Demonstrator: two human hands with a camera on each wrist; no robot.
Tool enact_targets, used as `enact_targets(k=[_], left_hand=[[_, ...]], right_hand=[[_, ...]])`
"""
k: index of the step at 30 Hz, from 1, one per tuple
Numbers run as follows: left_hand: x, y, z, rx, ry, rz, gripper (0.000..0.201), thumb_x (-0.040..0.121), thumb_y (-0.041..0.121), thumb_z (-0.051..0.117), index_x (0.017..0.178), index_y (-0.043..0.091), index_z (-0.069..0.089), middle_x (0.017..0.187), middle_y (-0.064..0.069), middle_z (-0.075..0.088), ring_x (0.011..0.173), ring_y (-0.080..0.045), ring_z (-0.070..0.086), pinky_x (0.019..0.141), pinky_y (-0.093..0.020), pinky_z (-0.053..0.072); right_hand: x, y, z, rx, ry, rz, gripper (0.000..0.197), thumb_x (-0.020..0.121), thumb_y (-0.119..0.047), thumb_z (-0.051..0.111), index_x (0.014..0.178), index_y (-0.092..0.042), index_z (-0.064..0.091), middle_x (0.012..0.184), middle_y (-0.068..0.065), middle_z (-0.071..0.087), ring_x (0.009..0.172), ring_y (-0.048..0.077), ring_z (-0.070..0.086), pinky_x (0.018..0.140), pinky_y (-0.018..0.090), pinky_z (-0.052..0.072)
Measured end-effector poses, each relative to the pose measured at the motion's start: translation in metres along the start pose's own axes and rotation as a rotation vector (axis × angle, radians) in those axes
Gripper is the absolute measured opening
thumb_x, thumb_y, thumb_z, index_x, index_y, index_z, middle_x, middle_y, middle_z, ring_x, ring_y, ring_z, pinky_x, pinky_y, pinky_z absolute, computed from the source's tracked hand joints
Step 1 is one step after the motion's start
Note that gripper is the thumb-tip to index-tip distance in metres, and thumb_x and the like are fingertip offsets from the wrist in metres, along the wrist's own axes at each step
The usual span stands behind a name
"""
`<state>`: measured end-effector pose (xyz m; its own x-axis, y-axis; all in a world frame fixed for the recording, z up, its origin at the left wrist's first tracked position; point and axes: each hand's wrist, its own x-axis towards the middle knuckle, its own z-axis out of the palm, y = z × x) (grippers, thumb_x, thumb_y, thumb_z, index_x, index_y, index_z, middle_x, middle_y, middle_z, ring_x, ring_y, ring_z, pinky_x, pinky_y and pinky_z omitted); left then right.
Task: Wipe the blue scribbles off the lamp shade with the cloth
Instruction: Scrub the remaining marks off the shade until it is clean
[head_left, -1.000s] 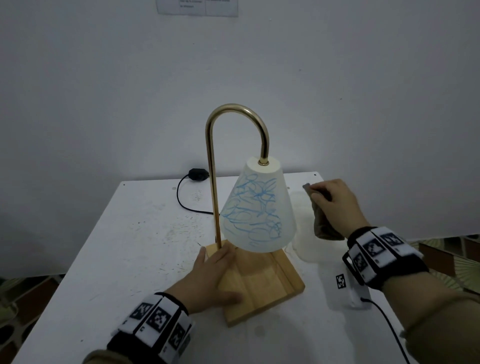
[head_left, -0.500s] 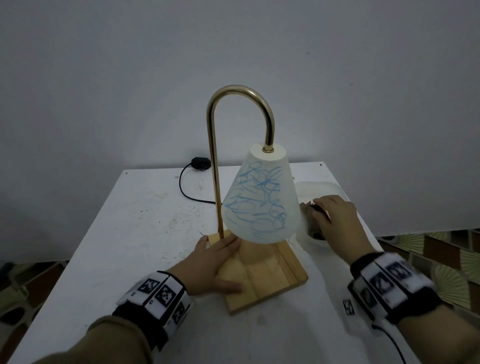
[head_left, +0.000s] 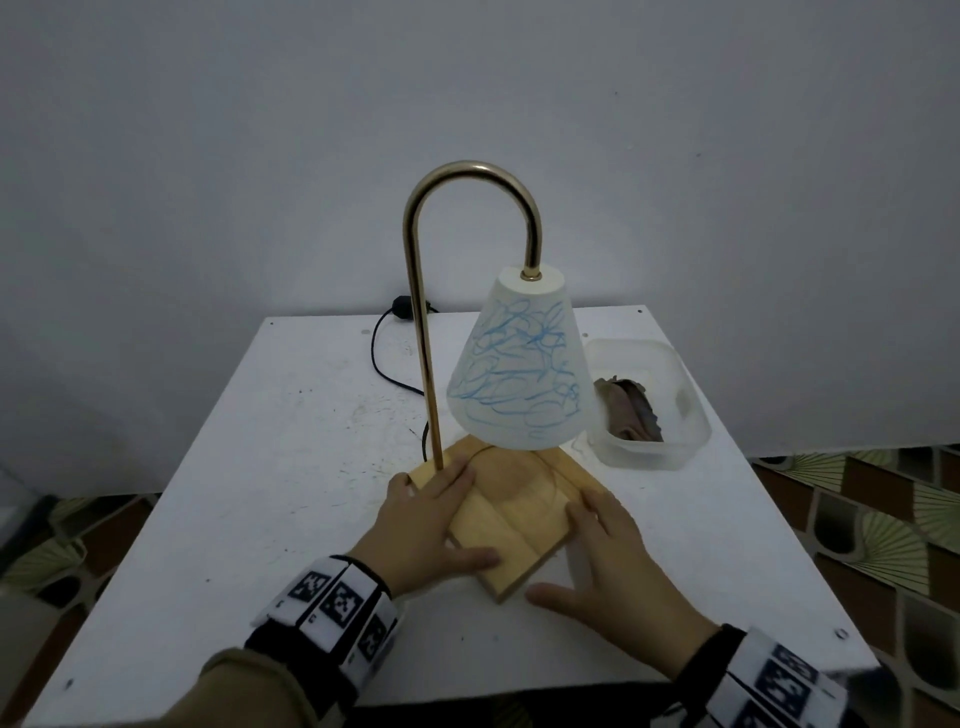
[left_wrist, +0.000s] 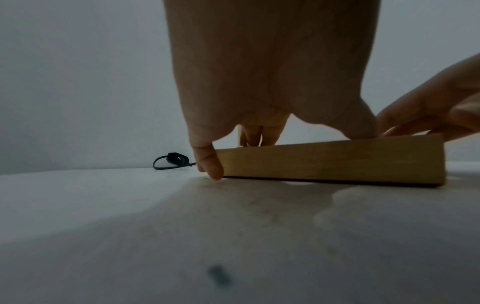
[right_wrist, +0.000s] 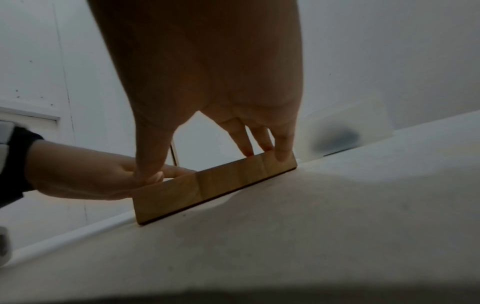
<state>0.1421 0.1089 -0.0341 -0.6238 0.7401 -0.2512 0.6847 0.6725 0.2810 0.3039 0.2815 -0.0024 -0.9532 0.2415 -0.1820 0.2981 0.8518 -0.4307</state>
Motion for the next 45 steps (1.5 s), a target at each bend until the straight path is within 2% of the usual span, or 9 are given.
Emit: enact_targets(k=[8, 14, 16, 19, 22, 28, 34, 40, 45], left_hand=[[-0.031, 0.016, 0.003, -0.001, 0.033, -0.035, 0.134, 0.034, 0.1, -0.01, 0.15, 0.034, 0.003, 0.145, 0.025, -0.019, 0.133, -0.027, 0.022, 0.114, -0.036, 0.016], [-0.049, 0.019, -0.011, -0.145, 0.039, 0.037, 0.121, 0.042, 0.097, 0.004, 0.146, 0.037, 0.02, 0.146, 0.028, -0.001, 0.125, 0.0, 0.013, 0.113, -0.025, 0.004], [-0.056, 0.015, -0.015, -0.296, 0.065, 0.087, 0.092, 0.057, 0.093, 0.03, 0.13, 0.04, 0.047, 0.142, 0.03, 0.018, 0.118, 0.018, 0.022, 0.109, -0.014, 0.015], [-0.062, 0.011, -0.023, -0.444, 0.266, 0.065, 0.012, 0.083, 0.028, 0.068, 0.088, 0.036, 0.062, 0.118, 0.02, 0.05, 0.105, 0.019, 0.045, 0.085, -0.002, 0.035], [-0.058, 0.007, -0.028, -0.536, 0.42, -0.003, 0.029, 0.083, 0.014, 0.069, 0.09, 0.037, 0.052, 0.108, 0.018, 0.047, 0.1, 0.001, 0.054, 0.075, -0.008, 0.043], [-0.042, 0.016, -0.039, -0.493, 0.207, -0.068, 0.055, 0.085, 0.024, 0.067, 0.133, 0.028, 0.039, 0.124, 0.016, 0.043, 0.114, -0.006, 0.045, 0.097, -0.019, 0.036], [-0.037, 0.022, -0.035, -0.383, 0.163, -0.062, 0.058, 0.089, 0.029, 0.062, 0.141, 0.017, 0.038, 0.144, 0.007, 0.038, 0.125, 0.001, 0.034, 0.096, -0.005, 0.02], [-0.03, 0.02, -0.031, -0.362, 0.175, -0.026, 0.065, 0.087, 0.036, 0.062, 0.144, 0.017, 0.034, 0.15, 0.01, 0.029, 0.119, 0.01, 0.022, 0.096, 0.0, 0.013], [-0.028, 0.018, -0.029, -0.402, 0.198, -0.053, 0.065, 0.086, 0.037, 0.064, 0.143, 0.02, 0.036, 0.148, 0.015, 0.029, 0.121, 0.01, 0.025, 0.102, -0.009, 0.02]], right_hand=[[0.009, -0.005, -0.004, 0.065, -0.07, -0.015, 0.121, 0.061, -0.072, 0.063, 0.147, -0.01, 0.004, 0.156, 0.005, -0.014, 0.143, 0.023, -0.018, 0.116, 0.032, 0.005], [0.024, 0.005, -0.018, 0.017, -0.152, -0.08, 0.126, 0.053, -0.078, 0.061, 0.146, -0.008, 0.012, 0.157, 0.007, -0.01, 0.143, 0.022, -0.015, 0.118, 0.037, 0.008], [0.03, 0.007, -0.022, 0.009, -0.169, -0.088, 0.117, 0.058, -0.068, 0.071, 0.144, -0.01, 0.016, 0.156, 0.006, -0.009, 0.143, 0.021, -0.014, 0.118, 0.038, 0.012], [0.032, 0.003, -0.026, -0.009, -0.22, -0.061, 0.118, 0.061, -0.063, 0.074, 0.146, -0.01, 0.011, 0.156, 0.006, -0.013, 0.143, 0.022, -0.016, 0.117, 0.037, 0.012], [0.03, -0.001, -0.022, -0.059, -0.244, -0.026, 0.13, 0.061, -0.065, 0.073, 0.148, -0.007, -0.005, 0.154, 0.01, -0.021, 0.141, 0.027, -0.023, 0.117, 0.04, 0.009], [0.035, -0.001, -0.018, -0.114, -0.219, -0.041, 0.126, 0.061, -0.061, 0.074, 0.147, -0.005, 0.0, 0.155, 0.014, -0.016, 0.141, 0.031, -0.021, 0.116, 0.04, 0.013], [0.043, 0.01, -0.033, -0.104, -0.21, -0.116, 0.118, 0.06, -0.056, 0.077, 0.146, -0.009, 0.01, 0.156, 0.003, -0.006, 0.143, 0.019, 0.002, 0.112, 0.027, 0.019], [0.031, 0.007, -0.061, -0.012, -0.207, -0.141, 0.064, 0.071, -0.045, 0.076, 0.121, -0.015, 0.049, 0.126, -0.003, 0.046, 0.115, 0.018, 0.047, 0.096, 0.028, 0.039], [0.058, 0.024, -0.107, 0.275, 0.354, 0.018, 0.012, 0.088, -0.013, 0.06, 0.094, -0.012, 0.07, 0.094, 0.003, 0.069, 0.086, 0.014, 0.062, 0.067, 0.006, 0.038]])
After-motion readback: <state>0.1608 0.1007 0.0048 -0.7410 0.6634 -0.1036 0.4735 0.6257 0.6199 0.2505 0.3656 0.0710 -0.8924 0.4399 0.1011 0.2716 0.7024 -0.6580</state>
